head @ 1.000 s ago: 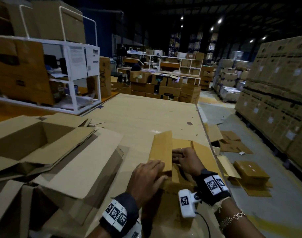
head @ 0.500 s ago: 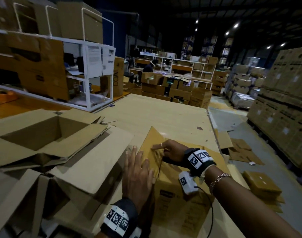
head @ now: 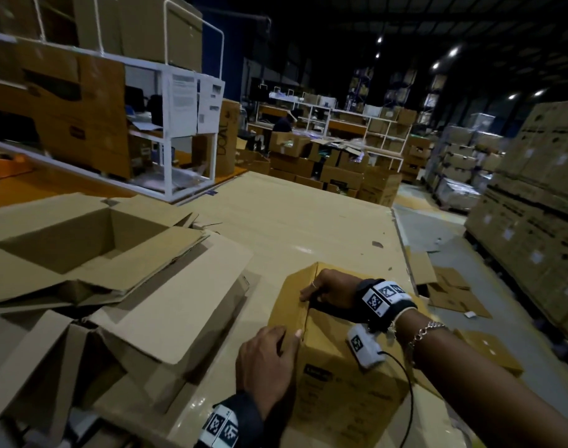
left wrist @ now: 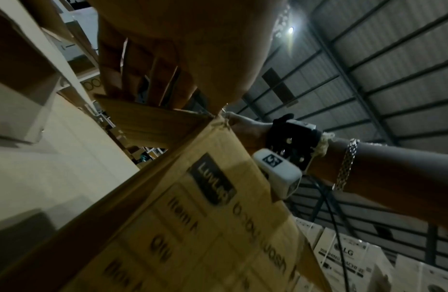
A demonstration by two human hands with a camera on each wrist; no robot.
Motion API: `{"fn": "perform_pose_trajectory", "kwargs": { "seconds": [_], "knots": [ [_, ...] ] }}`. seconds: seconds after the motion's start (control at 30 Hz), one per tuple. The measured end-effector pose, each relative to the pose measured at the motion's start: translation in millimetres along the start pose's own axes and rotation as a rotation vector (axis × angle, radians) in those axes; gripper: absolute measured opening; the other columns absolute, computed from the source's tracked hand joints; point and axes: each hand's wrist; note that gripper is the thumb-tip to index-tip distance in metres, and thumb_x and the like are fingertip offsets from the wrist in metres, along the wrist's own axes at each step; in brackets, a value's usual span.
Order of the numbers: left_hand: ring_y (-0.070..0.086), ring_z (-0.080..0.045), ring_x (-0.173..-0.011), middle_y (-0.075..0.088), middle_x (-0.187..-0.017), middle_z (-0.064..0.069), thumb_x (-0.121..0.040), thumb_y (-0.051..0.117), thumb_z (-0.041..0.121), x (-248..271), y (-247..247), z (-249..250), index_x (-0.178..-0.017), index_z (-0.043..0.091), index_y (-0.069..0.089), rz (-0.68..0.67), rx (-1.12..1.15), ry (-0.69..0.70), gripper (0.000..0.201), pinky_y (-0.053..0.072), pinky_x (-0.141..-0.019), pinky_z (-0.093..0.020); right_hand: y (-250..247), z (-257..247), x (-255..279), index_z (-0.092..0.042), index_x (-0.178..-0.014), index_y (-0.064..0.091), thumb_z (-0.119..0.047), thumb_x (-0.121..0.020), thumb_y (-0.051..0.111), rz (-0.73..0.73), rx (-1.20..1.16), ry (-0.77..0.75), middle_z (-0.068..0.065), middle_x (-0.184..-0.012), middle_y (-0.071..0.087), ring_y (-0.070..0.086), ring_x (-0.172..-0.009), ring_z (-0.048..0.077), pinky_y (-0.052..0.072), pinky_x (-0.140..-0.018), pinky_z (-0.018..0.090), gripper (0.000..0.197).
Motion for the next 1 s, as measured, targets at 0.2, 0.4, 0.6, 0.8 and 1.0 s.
{"fn": "perform_pose_trajectory", "kwargs": {
  "seconds": [0.2,0.4,0.6,0.8,1.0],
  "knots": [
    [0.062,-0.015,-0.104,0.070,-0.115,0.008,-0.084,0.044,0.080,-40.9,-14.1,18.6,-0.113,0.025,0.068,-0.041,-0.069,-0.002,0.066,0.047,-0.084,-0.031,-39.7,9.8,-19.2,-0.016,-0.123,0.072,0.001,-0.095,0.059,-0.020,0.105,-0.100,0.006,-0.129,0.069,0.062,-0.121,0.021,0.052,-0.100,0.041,0.035],
    [0.058,-0.019,-0.118,0.065,-0.127,0.007,-0.088,0.058,0.066,-48.6,-4.8,22.1,-0.127,0.031,0.064,-0.049,-0.011,-0.056,0.053,0.045,-0.094,-0.030,-24.6,7.7,-39.9,-0.011,-0.120,0.073,-0.004,-0.088,0.067,-0.095,0.220,-0.087,0.012,-0.118,0.072,0.067,-0.110,0.028,0.054,-0.091,0.036,0.033],
    [0.068,-0.019,-0.097,0.075,-0.107,0.006,-0.093,0.055,0.060,-49.8,6.9,19.8,-0.112,0.030,0.075,-0.047,0.042,-0.140,0.040,0.050,-0.071,-0.029,-8.8,6.7,-55.3,-0.014,-0.120,0.074,-0.013,-0.089,0.071,-0.135,0.292,-0.192,0.011,-0.113,0.074,0.069,-0.103,0.032,0.052,-0.088,0.031,0.031],
    [0.067,-0.017,-0.081,0.072,-0.087,0.004,-0.091,0.050,0.062,-56.5,11.9,14.4,-0.093,0.025,0.074,-0.060,-0.055,-0.088,0.045,0.055,-0.066,-0.033,-8.5,13.1,-57.5,-0.013,-0.116,0.076,-0.016,-0.087,0.075,-0.113,0.246,-0.236,0.009,-0.109,0.076,0.071,-0.099,0.028,0.052,-0.082,0.027,0.029],
    [0.065,-0.010,-0.105,0.070,-0.117,0.015,-0.082,0.054,0.076,-62.8,-1.1,10.4,-0.123,0.036,0.068,-0.067,0.019,0.023,0.059,0.052,-0.086,-0.029,-24.6,23.0,-39.6,-0.010,-0.121,0.072,-0.021,-0.083,0.080,-0.024,0.138,-0.168,0.008,-0.114,0.074,0.068,-0.101,0.022,0.053,-0.087,0.031,0.040]
  ]
}}
Point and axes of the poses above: each hand's wrist, its own x-axis away from the middle knuckle, its own y-axis out of the palm, z = x × y
